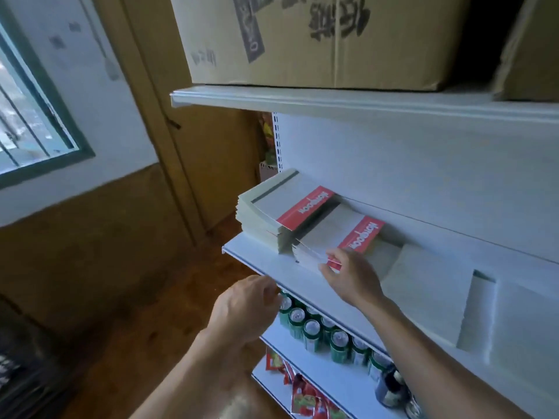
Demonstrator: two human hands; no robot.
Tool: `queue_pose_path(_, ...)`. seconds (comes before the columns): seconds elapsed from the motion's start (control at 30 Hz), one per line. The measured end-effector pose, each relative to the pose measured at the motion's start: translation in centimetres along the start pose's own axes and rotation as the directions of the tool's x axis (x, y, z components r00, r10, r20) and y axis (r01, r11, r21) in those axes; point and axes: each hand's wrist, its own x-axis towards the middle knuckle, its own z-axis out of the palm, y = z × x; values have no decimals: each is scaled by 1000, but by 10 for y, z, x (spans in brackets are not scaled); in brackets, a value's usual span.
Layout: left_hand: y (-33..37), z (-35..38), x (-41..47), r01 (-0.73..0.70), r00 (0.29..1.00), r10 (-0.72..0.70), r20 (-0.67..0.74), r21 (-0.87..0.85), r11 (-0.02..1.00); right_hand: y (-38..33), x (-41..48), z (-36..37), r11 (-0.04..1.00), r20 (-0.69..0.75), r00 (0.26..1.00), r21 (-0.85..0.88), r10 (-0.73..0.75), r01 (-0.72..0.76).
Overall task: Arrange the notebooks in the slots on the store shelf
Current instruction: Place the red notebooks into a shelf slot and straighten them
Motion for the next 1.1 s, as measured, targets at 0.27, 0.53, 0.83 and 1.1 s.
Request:
queue_pose_path(0.27, -20, -14, 144, -315, 949, 312, -52, -65, 947, -17, 34, 23, 908, 28, 999, -420, 16, -3)
queue_pose_path(0.53, -77, -10, 227, -683, 721, 629, 291, 144, 716, -13, 22, 45, 945, -182, 983, -317, 18, -76)
queue_pose_path(0.83, -95, -5, 240, -881, 473, 858, -202, -123, 456, -69, 31, 15, 964, -744, 620, 132, 251, -233)
queue_pose_path(1.1, -38, -8, 215, -949, 313, 853, -417, -172, 264, -121, 21, 0, 945, -572, 797, -108, 195, -309)
